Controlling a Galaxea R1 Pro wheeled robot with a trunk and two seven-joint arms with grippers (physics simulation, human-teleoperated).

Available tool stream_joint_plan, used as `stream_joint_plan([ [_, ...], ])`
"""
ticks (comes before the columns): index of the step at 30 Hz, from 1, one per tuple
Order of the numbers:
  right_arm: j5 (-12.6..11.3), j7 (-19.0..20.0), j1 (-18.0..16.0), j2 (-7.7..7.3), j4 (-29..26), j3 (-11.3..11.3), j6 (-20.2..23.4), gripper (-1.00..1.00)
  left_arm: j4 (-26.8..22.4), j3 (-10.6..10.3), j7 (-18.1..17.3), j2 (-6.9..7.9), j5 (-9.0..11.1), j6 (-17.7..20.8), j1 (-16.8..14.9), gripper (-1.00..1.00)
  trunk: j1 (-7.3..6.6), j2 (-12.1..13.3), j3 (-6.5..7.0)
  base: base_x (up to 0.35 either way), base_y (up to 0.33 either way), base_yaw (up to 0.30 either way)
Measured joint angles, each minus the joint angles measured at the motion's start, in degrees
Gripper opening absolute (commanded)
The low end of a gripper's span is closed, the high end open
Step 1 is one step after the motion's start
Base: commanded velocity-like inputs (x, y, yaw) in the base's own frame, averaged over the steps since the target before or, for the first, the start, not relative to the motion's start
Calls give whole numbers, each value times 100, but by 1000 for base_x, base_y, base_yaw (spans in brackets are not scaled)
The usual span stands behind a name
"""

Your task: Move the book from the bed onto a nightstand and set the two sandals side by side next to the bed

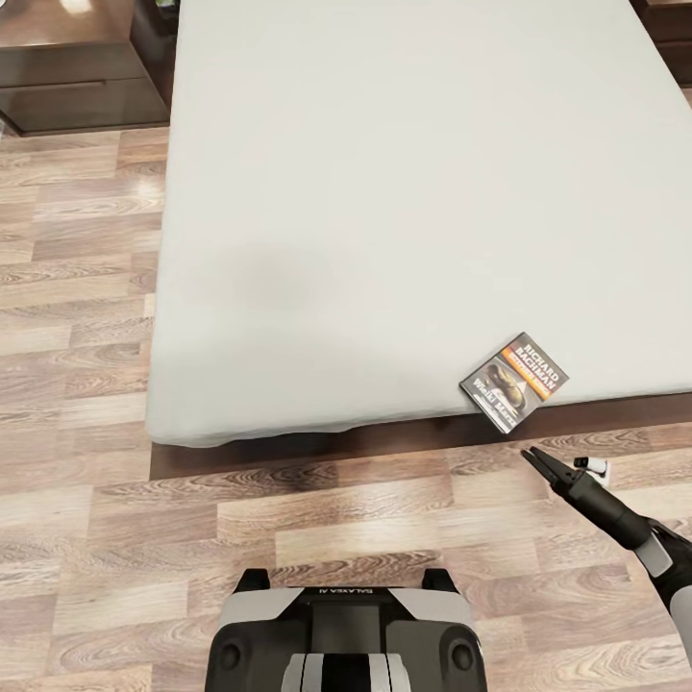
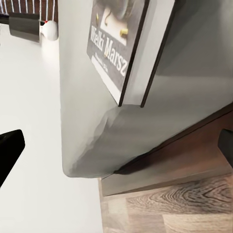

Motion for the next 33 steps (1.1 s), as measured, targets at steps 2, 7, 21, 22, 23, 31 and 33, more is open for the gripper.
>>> stream_joint_plan([
  [2,0,0,-28,-4,-2,-9,0,100,0,0,0,0,0,0,1,100,0,0,0,0,0,0],
  [7,0,0,-74,-8,1,-16,1,100,0,0,0,0,0,1,0,100,0,0,0,0,0,0],
  [21,-144,0,-125,-12,16,-38,-8,100,0,1,0,0,0,4,0,100,154,-281,-126,0,0,0],
  [22,-201,0,-126,-13,15,-38,-13,100,0,1,0,0,0,5,1,100,154,-281,-126,0,0,0],
  [23,-260,0,-127,-17,15,-39,-15,100,0,1,0,0,0,6,2,100,154,-281,-126,0,0,0],
  [31,-457,0,-129,-46,14,-45,-27,100,0,-1,-1,-1,-1,13,3,100,154,-281,-126,0,0,0],
  [33,-479,0,-130,-50,14,-46,-28,100,0,-1,-1,-1,-3,14,3,100,154,-281,-126,0,0,0],
])
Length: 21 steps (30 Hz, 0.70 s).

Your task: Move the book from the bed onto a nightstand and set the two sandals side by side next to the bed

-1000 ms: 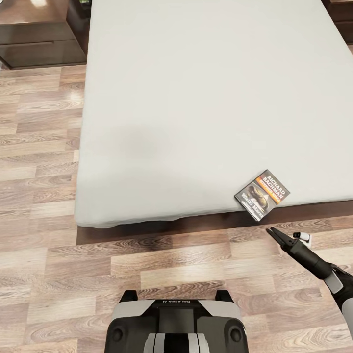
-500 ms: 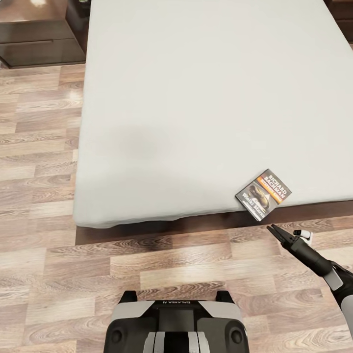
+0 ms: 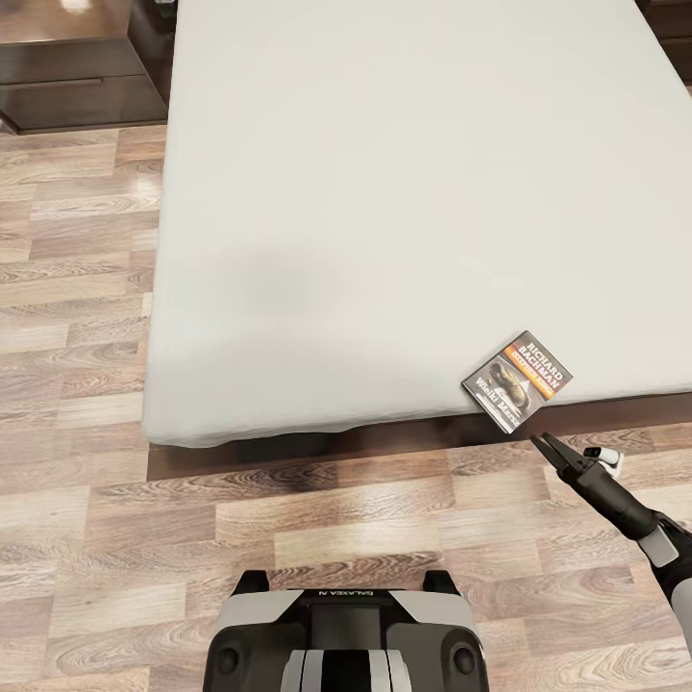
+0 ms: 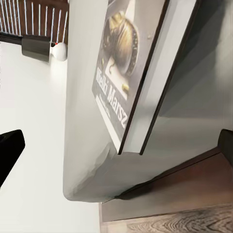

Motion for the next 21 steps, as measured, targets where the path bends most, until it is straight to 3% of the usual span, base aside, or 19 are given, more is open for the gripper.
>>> stream_joint_plan([
  [5,-46,0,-1,-9,2,-3,-6,100,0,1,0,0,-3,4,0,100,0,0,0,0,0,0],
  [11,-68,0,-1,-7,9,-5,-16,100,0,-3,0,-2,-1,14,-2,100,131,-239,-107,0,0,0],
  [21,-71,0,-1,-6,32,-4,-21,100,0,0,0,-6,-1,14,-1,100,132,-241,-108,0,0,0],
])
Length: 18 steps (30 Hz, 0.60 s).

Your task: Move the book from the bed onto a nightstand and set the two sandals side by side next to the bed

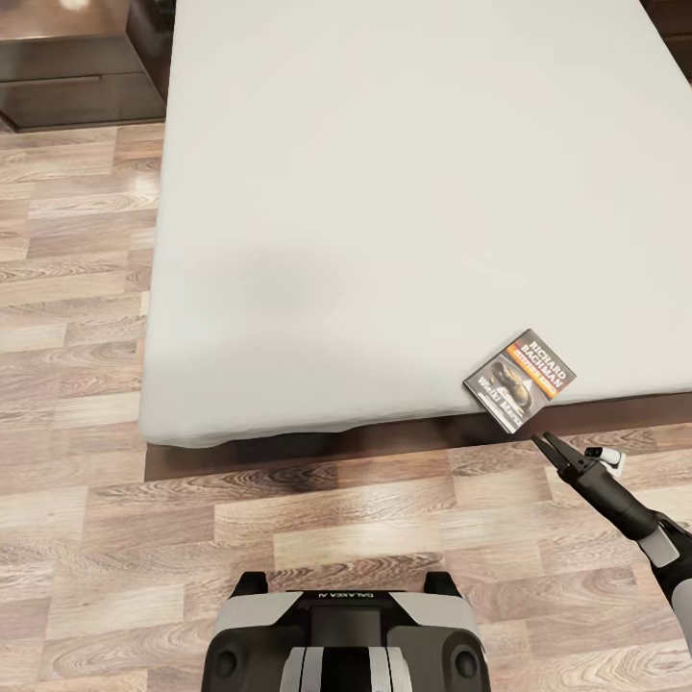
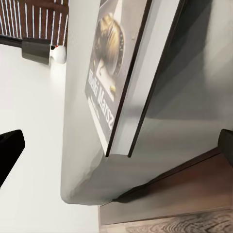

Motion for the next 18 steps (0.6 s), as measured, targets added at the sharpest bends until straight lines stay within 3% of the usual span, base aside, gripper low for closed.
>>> stream_joint_plan([
  [14,0,0,1,-6,6,1,-1,100,0,0,0,-13,1,-1,1,100,0,0,0,0,0,0],
  [18,1,0,1,-3,9,2,-1,100,0,-3,0,-16,2,-1,1,100,87,-159,-71,0,0,0],
])
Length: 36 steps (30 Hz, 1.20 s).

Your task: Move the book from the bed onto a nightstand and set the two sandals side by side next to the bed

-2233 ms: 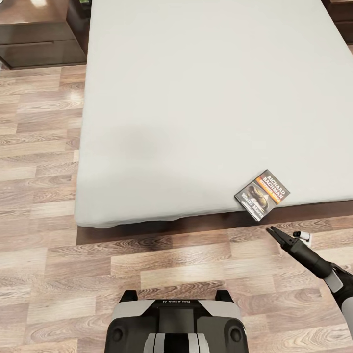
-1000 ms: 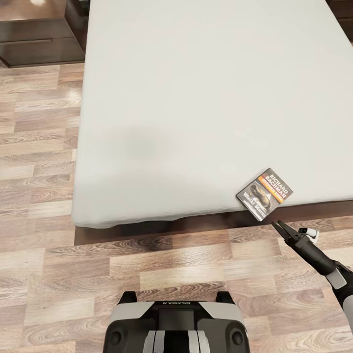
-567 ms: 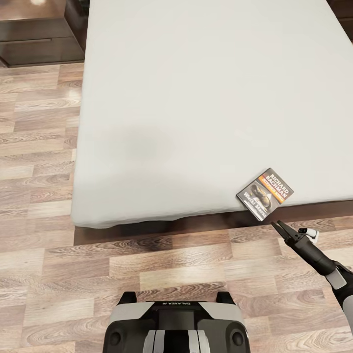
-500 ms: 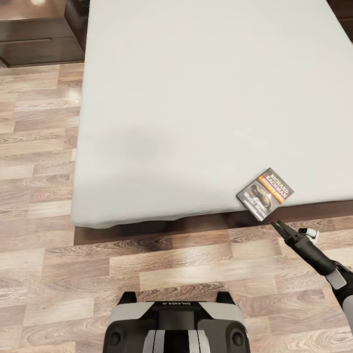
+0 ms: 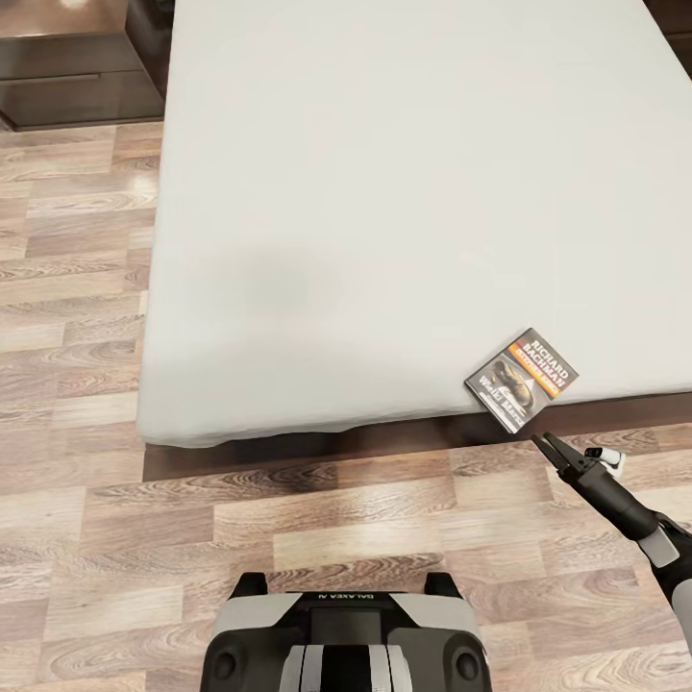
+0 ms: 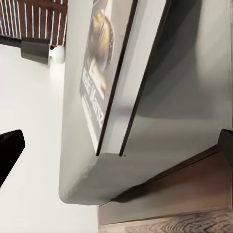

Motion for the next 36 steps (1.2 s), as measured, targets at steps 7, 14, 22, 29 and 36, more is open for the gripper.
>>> stream_joint_plan([
  [7,15,0,1,8,6,2,0,100,0,3,0,-2,0,0,0,100,88,-162,-72,0,0,0],
  [14,26,0,0,10,9,2,0,100,0,3,0,-3,1,0,0,100,88,-162,-72,0,0,0],
  [22,39,0,0,16,10,3,0,100,0,2,4,-3,2,0,1,100,88,-162,-72,0,0,0],
  [29,53,0,1,19,11,3,0,100,0,0,7,-3,1,0,-1,100,132,-241,-108,0,0,0],
  [36,58,0,-1,20,11,3,0,100,0,2,8,-3,2,0,-1,100,242,-443,-198,0,0,0],
])
